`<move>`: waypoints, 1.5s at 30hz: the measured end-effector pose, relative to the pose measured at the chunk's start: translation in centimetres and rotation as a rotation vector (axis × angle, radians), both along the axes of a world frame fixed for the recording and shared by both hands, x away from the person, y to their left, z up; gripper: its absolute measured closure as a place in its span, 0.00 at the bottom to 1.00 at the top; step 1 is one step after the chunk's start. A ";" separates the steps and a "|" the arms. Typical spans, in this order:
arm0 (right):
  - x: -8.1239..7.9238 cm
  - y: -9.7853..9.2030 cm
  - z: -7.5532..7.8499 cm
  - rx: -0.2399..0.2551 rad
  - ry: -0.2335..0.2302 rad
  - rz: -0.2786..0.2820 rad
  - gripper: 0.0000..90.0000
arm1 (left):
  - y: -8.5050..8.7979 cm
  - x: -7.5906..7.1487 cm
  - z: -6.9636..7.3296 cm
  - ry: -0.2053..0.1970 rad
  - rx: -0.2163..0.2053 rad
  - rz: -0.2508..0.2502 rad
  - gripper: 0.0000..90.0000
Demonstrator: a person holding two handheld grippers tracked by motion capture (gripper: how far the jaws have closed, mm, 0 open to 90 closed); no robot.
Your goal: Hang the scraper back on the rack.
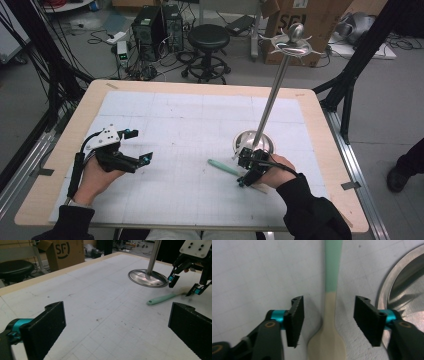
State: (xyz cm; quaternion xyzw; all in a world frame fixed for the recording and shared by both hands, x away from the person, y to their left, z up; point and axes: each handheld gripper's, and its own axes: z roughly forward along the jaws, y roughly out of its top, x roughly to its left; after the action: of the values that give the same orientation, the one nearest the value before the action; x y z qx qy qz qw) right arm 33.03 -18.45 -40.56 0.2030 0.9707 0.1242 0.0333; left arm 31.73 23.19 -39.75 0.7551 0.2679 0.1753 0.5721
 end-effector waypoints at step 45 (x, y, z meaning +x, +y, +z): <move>-0.6 -2.8 1.3 0.218 -0.028 -0.082 0.90 | 0.0 0.1 -0.1 0.004 0.000 0.003 0.02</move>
State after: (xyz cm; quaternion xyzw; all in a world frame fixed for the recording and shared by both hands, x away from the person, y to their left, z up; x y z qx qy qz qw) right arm 32.44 -21.27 -39.23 0.2434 0.9418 0.2301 0.0295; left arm 31.84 23.15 -39.81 0.7550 0.2702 0.1748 0.5714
